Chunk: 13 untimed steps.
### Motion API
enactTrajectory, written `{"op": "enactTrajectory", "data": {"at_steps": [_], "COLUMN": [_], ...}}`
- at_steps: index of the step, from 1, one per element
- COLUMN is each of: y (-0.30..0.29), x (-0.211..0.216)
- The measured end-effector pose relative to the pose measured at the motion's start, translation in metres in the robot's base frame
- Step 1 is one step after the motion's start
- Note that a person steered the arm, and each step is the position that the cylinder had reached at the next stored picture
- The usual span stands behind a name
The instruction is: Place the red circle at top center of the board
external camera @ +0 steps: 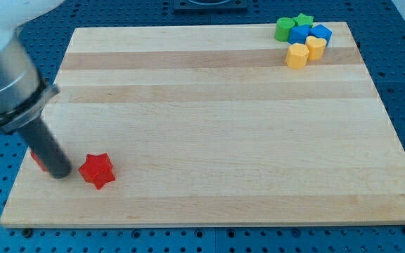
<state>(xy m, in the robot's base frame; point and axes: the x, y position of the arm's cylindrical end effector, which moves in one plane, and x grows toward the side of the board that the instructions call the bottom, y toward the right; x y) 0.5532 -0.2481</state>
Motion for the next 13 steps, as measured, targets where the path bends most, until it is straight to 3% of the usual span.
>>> {"op": "enactTrajectory", "data": {"at_steps": [1,2,4,5,7,8,9,10,11,12,13], "y": [-0.05,-0.053,0.066,0.086,0.084,0.113,0.131,0.098,0.092,0.122,0.102], "x": [0.03,0.005,-0.083,-0.122,-0.135,-0.197,-0.212,-0.21,-0.243,-0.262,-0.248]}}
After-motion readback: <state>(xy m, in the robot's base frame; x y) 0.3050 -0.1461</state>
